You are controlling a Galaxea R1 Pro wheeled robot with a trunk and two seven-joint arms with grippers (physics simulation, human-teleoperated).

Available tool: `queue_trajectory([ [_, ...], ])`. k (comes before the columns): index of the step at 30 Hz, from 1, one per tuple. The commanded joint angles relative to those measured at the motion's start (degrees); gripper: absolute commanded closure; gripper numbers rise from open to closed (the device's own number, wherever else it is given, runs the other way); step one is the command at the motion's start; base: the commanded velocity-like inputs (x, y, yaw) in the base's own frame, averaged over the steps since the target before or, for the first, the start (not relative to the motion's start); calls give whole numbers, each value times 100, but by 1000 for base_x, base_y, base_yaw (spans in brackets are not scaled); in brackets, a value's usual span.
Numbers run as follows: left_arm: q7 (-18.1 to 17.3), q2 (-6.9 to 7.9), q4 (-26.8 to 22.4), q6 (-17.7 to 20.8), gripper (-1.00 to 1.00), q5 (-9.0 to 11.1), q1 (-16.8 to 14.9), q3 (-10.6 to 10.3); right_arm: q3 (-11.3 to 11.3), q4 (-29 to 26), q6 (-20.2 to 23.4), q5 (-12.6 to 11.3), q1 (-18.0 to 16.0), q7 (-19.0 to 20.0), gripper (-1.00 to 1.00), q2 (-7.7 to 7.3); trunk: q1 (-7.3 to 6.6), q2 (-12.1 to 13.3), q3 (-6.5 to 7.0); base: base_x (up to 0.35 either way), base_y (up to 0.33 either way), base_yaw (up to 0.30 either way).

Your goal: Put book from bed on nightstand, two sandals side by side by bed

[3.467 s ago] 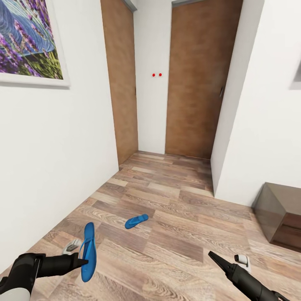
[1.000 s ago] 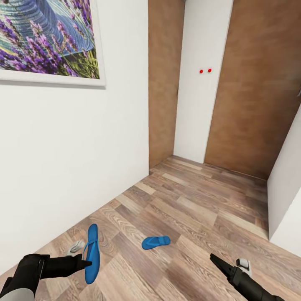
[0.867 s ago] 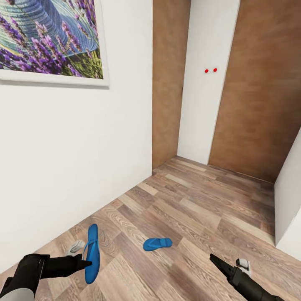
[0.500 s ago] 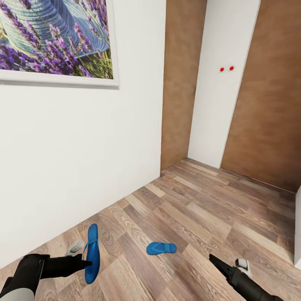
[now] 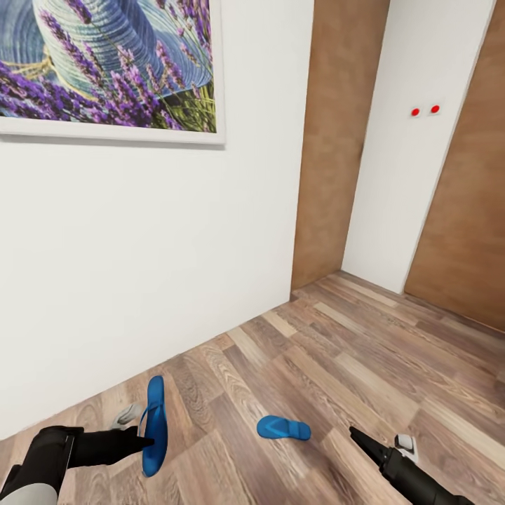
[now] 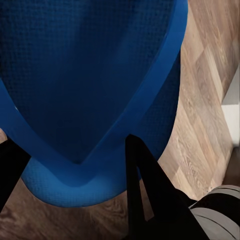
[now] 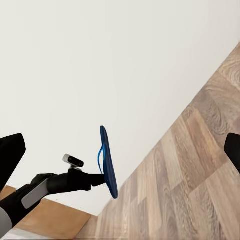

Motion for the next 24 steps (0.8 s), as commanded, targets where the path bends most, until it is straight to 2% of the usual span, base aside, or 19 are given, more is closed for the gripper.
queue_trajectory([
  [1, -55, -6, -5, 57, 100, -56, -12, 28, -2, 1, 48, -27, -1, 4, -100, -2, 0, -3, -6, 99, -108, 265],
  [24, -55, -9, -5, 62, 100, -50, -9, 32, 6, 1, 48, -27, -1, -1, -100, 5, 0, -3, -6, 106, -106, 266],
])
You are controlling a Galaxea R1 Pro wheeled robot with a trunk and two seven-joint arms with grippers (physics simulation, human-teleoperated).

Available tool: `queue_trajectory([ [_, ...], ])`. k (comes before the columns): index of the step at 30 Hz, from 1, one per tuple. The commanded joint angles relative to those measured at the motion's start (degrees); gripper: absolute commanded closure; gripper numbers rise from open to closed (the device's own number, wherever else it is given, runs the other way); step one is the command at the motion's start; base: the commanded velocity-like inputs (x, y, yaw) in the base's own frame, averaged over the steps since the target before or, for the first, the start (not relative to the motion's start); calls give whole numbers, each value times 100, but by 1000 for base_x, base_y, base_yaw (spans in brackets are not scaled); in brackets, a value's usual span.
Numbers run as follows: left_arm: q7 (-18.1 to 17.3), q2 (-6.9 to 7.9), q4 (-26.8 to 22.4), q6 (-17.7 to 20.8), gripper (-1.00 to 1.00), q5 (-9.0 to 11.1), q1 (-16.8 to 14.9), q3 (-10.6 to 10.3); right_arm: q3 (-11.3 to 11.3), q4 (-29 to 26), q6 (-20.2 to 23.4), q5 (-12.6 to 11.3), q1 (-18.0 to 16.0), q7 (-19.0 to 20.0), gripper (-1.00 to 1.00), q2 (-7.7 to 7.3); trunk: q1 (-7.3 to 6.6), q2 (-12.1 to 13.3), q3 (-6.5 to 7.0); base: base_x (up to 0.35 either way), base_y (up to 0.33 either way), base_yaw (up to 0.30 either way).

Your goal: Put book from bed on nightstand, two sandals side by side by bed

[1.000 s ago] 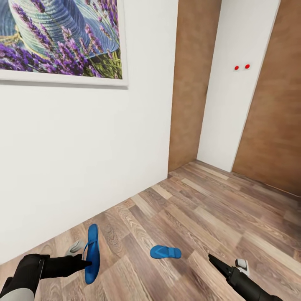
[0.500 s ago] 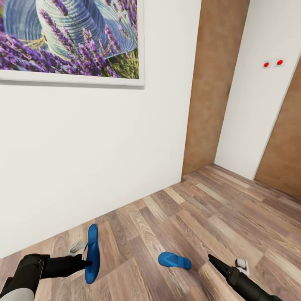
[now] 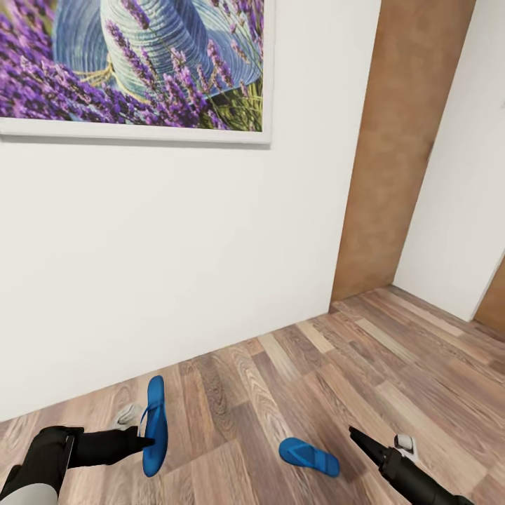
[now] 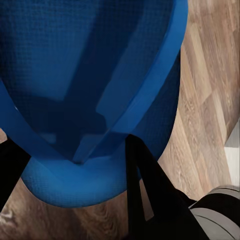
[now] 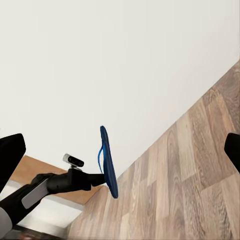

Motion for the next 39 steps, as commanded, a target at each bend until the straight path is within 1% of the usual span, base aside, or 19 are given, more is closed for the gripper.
queue_trajectory([
  [1, -55, -6, -5, 58, 100, -59, -11, 30, -2, 1, 48, -27, -1, 7, -100, -1, 0, -3, -6, 110, -105, 266],
  [21, -55, -2, -4, 60, 100, -39, -13, 31, -2, 1, 51, -26, -1, 11, -100, -1, 0, -3, -6, 110, -105, 250],
  [32, -55, -2, -5, 52, 100, -23, -9, 32, 26, -5, 53, -40, -1, 12, -100, 12, 0, -3, -6, 83, -70, 32],
  [39, -60, -10, -5, 44, 100, -11, -11, 36, 139, -2, 63, -37, -1, 10, -100, 16, 0, -3, -6, 11, -8, 2],
])
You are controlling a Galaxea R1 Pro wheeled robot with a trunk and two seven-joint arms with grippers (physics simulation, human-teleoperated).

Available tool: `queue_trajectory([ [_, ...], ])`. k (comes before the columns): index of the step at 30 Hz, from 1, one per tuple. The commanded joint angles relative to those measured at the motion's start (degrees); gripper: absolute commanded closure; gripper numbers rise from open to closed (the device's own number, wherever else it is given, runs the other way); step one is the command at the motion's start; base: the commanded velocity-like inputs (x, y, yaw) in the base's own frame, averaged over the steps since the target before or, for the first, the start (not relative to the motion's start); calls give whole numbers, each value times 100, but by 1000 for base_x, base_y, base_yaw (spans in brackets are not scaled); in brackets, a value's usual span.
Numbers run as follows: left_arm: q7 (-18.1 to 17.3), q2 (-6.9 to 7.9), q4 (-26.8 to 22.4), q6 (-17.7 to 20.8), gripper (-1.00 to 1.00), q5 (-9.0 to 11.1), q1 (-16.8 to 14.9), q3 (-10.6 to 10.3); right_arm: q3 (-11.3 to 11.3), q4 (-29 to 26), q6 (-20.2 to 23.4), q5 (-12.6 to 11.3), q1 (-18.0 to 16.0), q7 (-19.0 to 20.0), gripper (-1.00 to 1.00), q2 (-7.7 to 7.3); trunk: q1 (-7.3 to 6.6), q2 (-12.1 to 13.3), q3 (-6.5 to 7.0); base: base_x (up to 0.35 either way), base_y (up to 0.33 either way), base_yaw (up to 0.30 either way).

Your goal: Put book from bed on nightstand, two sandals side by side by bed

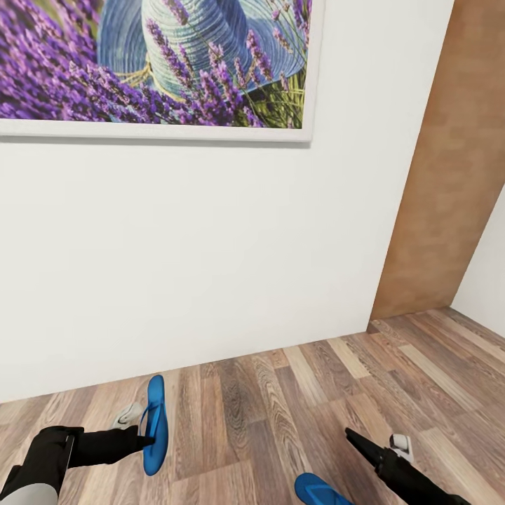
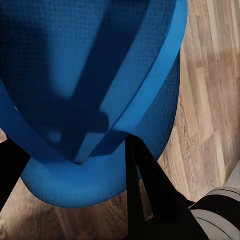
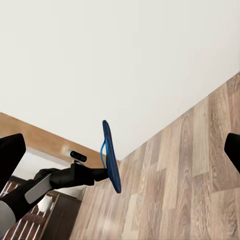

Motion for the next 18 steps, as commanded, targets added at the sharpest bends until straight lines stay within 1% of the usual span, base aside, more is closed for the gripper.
queue_trajectory([
  [1, -57, -5, -5, 56, 100, -59, -7, 28, 11, 1, 46, -22, -3, 7, -100, -4, -1, -3, -6, 3, -2, 0],
  [8, -67, -30, -5, 56, 100, -50, -8, 30, 39, -4, 42, 37, -3, -60, -100, -11, -1, -3, -6, 1, 0, 0],
  [14, -68, -24, -12, 54, 100, -45, -9, 75, 41, -25, 26, 53, -3, -354, -100, -8, -1, -3, -6, 0, 0, 0],
  [18, -40, -35, -14, 37, 100, -42, -10, 63, 57, -63, 67, 78, -7, -590, -100, -41, -1, -3, -6, 0, 0, 0],
])
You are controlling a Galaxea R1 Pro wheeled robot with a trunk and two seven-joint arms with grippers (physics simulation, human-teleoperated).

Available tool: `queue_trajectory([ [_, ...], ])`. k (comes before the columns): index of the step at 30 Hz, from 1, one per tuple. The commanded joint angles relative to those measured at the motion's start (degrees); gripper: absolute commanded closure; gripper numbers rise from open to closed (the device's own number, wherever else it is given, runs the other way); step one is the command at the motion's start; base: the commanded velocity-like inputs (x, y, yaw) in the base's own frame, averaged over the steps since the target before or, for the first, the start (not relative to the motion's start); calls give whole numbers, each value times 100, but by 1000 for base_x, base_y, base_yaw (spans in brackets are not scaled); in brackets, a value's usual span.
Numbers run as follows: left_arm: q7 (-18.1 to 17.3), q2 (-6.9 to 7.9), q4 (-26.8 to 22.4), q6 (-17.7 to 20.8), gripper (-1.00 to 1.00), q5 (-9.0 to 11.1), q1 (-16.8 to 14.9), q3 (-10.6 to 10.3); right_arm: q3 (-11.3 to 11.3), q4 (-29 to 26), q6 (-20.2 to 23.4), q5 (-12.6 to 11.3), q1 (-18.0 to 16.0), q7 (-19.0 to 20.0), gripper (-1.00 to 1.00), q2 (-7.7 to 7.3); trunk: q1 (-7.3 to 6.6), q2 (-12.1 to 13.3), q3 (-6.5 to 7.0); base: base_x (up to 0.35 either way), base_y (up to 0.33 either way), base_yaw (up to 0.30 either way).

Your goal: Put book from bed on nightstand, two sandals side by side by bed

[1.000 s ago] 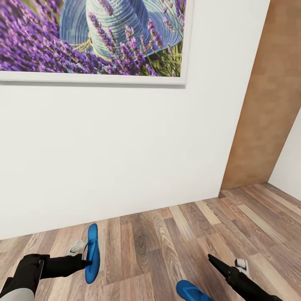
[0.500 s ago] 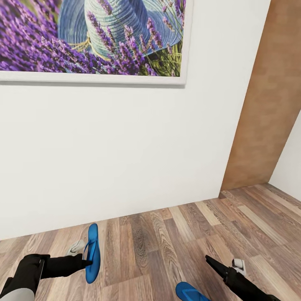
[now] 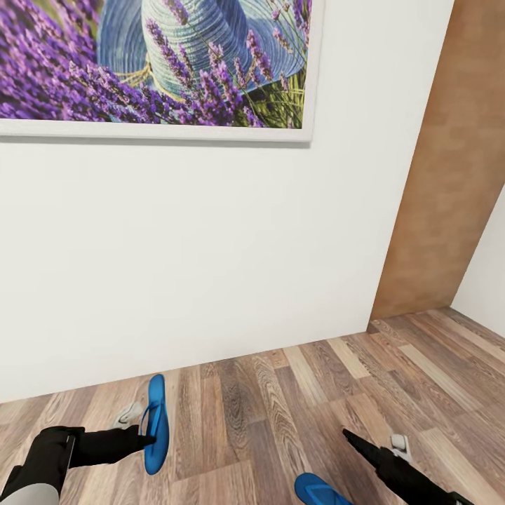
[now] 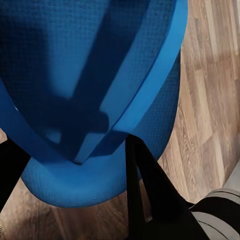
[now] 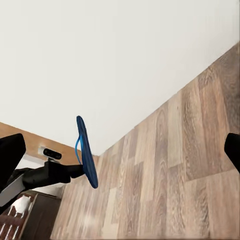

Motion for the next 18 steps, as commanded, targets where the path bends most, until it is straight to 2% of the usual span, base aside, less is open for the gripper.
queue_trajectory([
  [1, -34, -12, -6, 34, 100, -56, -6, 24, 29, -44, 51, -23, -19, -105, -100, -13, -1, -3, -6, 0, 0, 0],
  [4, 2, -41, -6, -60, 100, -54, -9, 30, 217, -254, 85, 12, -124, -347, -100, -75, -1, -3, -6, 0, 0, 0],
  [5, 11, -50, -6, -108, 100, -54, -7, 37, 399, -397, 160, 122, -242, -510, -100, -165, -1, -3, -6, 0, 0, 0],
  [6, 11, -58, -8, -140, 100, -52, -5, 43, 621, -508, 312, 318, -408, -698, -100, -286, -1, -3, -6, 0, 0, 0],
  [8, 12, -66, -10, -156, 100, -53, -7, 46, 844, -577, 552, 553, -621, -871, -100, -405, -1, -3, -6, 0, 0, 0],
  [10, 7, -80, -18, -166, 100, -51, -7, 50, 1217, -648, 1249, 1013, -1131, -1089, -100, -543, -1, -3, -6, 0, 0, 0],
  [11, 7, -82, -21, -167, 100, -50, -8, 51, 1290, -657, 1456, 1120, -1254, -1122, -100, -562, -1, -3, -6, 0, 0, 0],
  [12, 4, -84, -30, -165, 100, -51, -9, 45, 1407, -672, 1864, 1333, -1476, -1170, -100, -594, -1, -3, -6, 0, 0, 0],
  [14, 1, -89, -40, -172, 100, -50, -8, 38, 1493, -682, 2190, 1554, -1658, -1201, -100, -621, -1, -3, -6, 0, 0, 0],
  [15, 1, -97, -47, -178, 100, -51, -9, 34, 1556, -691, 2383, 1802, -1805, -1221, -100, -639, -1, -3, -6, 0, 0, 0],
  [16, 1, -101, -49, -180, 100, -52, -10, 33, 1582, -694, 2446, 1939, -1867, -1226, -100, -646, -1, -3, -6, 0, 0, 0],
  [17, 2, -106, -53, -181, 100, -52, -7, 31, 1627, -698, 2538, 2246, -1967, -1234, -100, -655, -1, -3, -6, 0, 0, 0],
  [18, 3, -110, -54, -179, 100, -52, -6, 30, 1647, -699, 2568, 2409, -2004, -1236, -100, -659, -1, -3, -6, 0, 0, 0],
])
